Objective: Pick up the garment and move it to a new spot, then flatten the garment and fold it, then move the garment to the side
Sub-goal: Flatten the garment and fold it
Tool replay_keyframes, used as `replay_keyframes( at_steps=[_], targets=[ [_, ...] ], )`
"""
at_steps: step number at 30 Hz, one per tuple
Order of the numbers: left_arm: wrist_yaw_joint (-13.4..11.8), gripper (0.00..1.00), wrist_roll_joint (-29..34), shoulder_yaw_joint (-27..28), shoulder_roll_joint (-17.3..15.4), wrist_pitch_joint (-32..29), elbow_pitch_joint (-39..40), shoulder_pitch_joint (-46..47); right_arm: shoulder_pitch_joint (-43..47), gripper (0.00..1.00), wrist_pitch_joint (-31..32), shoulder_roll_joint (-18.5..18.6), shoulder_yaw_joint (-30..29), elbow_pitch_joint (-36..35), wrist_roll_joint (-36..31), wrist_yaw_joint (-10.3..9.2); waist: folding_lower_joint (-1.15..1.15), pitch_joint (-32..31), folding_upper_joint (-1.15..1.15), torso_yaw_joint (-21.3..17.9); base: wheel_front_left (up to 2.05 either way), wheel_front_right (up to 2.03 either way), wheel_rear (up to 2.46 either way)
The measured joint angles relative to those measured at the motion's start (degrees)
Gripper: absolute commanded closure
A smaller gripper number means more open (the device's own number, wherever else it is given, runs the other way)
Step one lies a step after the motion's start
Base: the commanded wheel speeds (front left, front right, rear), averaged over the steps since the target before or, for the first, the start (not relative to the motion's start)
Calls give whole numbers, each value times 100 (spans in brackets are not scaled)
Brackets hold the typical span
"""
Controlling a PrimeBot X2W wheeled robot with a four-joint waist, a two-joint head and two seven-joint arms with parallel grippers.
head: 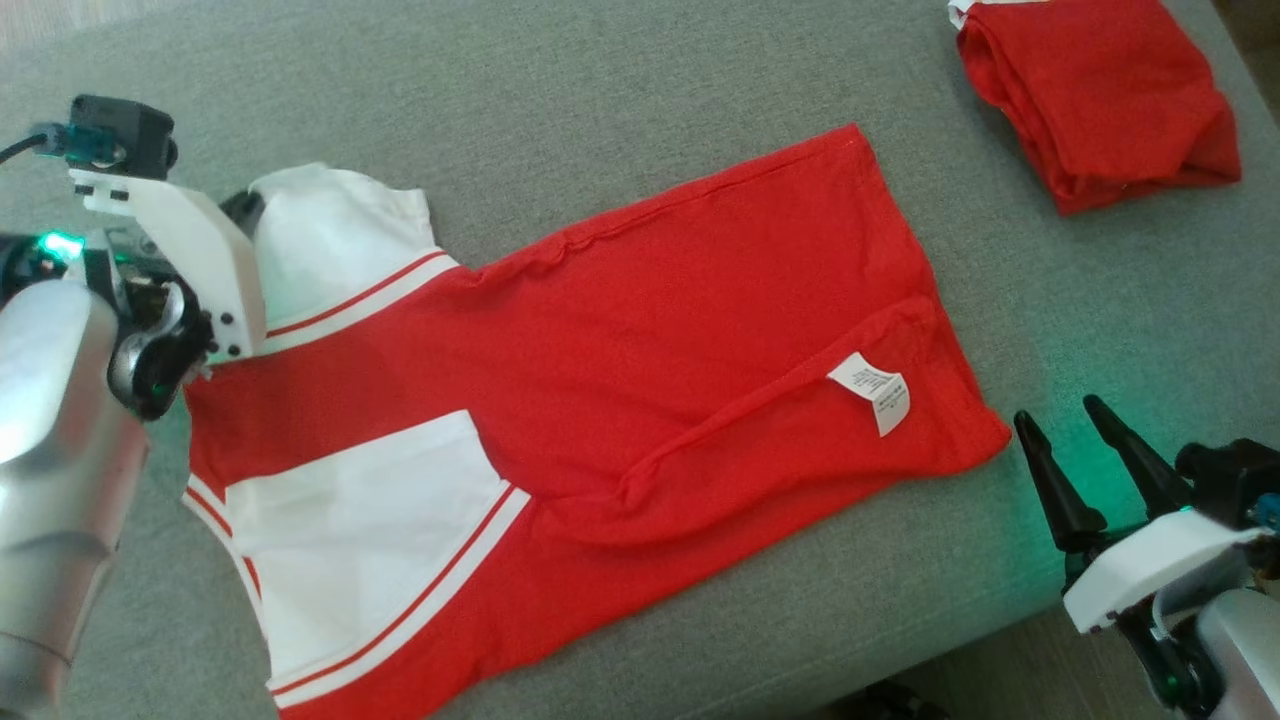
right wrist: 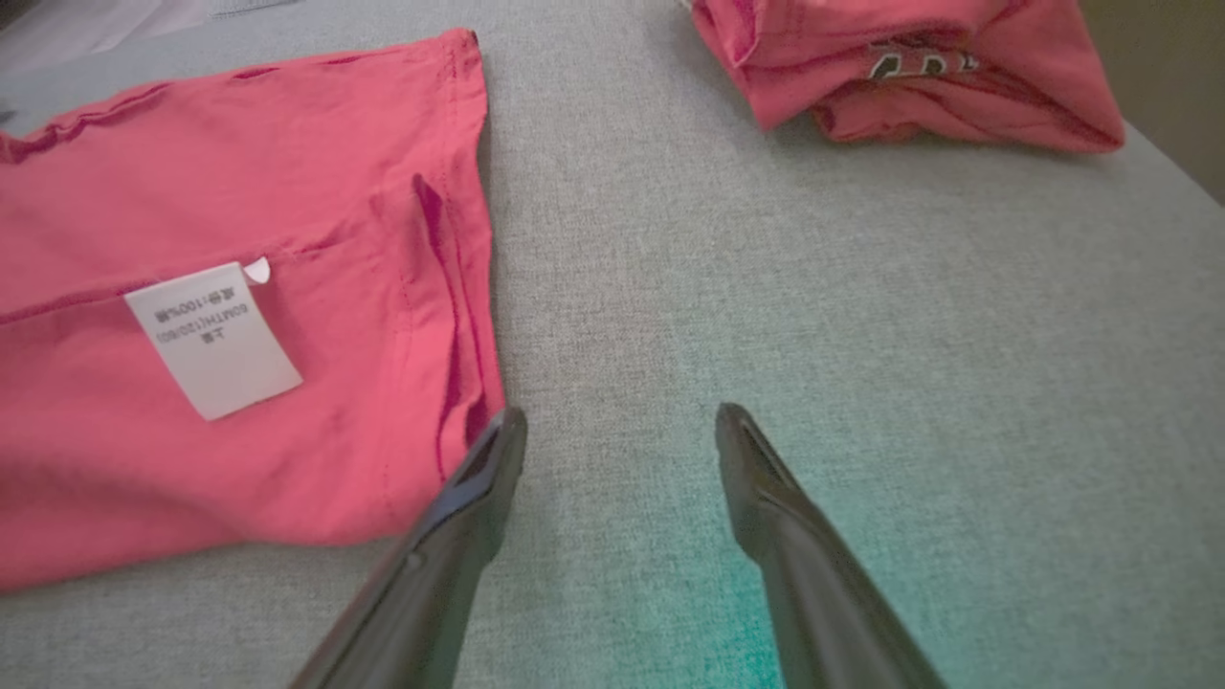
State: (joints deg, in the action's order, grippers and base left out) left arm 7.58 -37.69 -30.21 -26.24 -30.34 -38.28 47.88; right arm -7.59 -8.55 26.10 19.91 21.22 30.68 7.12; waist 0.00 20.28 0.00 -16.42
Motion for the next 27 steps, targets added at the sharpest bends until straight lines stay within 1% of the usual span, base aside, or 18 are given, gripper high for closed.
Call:
replay_keyframes(
  at_steps=[5, 10, 12, 15, 19, 21, 27],
  targets=[
    [1, 100, 200, -314, -164, 593, 355, 24, -7, 0, 23, 8, -47, -92, -62, 0, 0, -74, 0, 43, 0, 0, 0],
    [1, 100, 243, -771, -300, 972, 679, 233, -252, 0, 164, 25, -15, -247, -54, 0, 0, -166, 0, 119, 0, 0, 0],
    [1, 100, 237, -977, -354, 1055, 801, 346, -482, 0, 328, 30, 78, -337, 57, 0, 0, -195, 0, 144, 0, 0, 0],
    [1, 100, 230, -1251, -427, 1168, 947, 480, -948, 0, 723, 54, 326, -353, 439, 0, 0, -208, 0, 187, 0, 0, 0],
    [1, 100, 229, -1577, -450, 1256, 1051, 693, -1785, 0, 1225, 131, 631, 29, 945, 0, 0, -180, 0, 288, 0, 0, 0],
    [1, 100, 212, -1683, -454, 1282, 1069, 798, -2221, 0, 1449, 149, 820, 318, 1073, -1, 0, -155, 0, 351, 0, 0, 0],
    [1, 100, 92, -1998, -492, 1335, 1080, 1040, -3253, 0, 1615, 105, 1392, 1279, 1170, -1, 0, -45, 0, 563, 0, 0, 0]
  ],
)
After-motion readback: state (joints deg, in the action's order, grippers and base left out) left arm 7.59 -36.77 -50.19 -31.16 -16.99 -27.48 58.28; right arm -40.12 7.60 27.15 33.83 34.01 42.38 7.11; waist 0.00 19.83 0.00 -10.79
